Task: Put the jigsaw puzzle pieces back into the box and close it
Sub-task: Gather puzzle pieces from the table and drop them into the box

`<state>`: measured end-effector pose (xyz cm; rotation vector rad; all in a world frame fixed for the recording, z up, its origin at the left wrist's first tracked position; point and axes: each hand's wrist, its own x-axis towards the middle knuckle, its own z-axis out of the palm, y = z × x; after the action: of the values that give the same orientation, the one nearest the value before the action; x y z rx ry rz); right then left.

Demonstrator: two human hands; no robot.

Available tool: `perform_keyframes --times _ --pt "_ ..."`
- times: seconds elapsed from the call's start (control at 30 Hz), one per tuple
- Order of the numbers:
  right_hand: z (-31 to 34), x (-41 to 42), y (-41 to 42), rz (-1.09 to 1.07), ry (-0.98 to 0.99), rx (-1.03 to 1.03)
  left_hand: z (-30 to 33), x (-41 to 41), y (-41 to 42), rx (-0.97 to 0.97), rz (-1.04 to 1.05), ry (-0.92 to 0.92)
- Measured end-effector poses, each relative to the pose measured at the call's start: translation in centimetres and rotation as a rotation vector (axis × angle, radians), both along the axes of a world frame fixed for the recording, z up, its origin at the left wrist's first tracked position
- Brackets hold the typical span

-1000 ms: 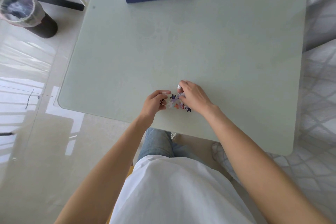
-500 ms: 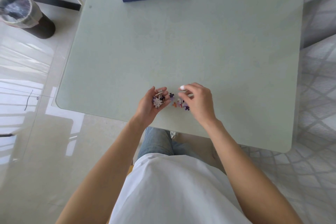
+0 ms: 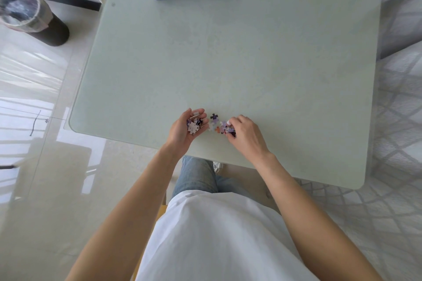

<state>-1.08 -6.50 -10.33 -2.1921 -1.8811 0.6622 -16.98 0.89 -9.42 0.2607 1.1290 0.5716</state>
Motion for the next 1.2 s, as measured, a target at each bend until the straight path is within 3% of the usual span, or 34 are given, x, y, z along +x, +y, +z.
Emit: perform_keyframes --times 0.1,0.27,0.4,0.47,0.6,0.9,1.03,1.2 --pt "0.1 0.1 0.0 0.018 0.007 0.093 0.0 0.0 -0.1 0.009 -0.002 0.008" --pt "2.4 -2.9 1.7 -0.069 0.314 0.218 0.3 0.3 -0.4 0.031 -0.076 0.008" --pt "3.1 -3.2 1.8 -0.116 0.42 0.257 0.7 0.7 -0.8 0.013 -0.093 -0.015" --pt "2.5 -1.3 1.0 -0.213 0.362 0.261 0.8 0.6 -0.6 -0.01 -0.031 -0.007" --pt "0.4 0.5 -0.7 -0.194 0.084 -0.012 0.7 0.0 -0.1 0.007 0.006 0.031" --pt "0.1 -1.2 0.8 -0.121 0.149 -0.092 0.8 -0.8 0.1 0.02 0.021 0.066" --pt "0.4 -0.9 1.4 -0.068 0.074 -0.159 0.7 -0.8 0.0 0.031 0.015 0.065" --pt "0.5 -2.1 0.9 -0.044 0.003 -0.083 0.5 -0.9 -0.1 0.071 -0.023 0.091"
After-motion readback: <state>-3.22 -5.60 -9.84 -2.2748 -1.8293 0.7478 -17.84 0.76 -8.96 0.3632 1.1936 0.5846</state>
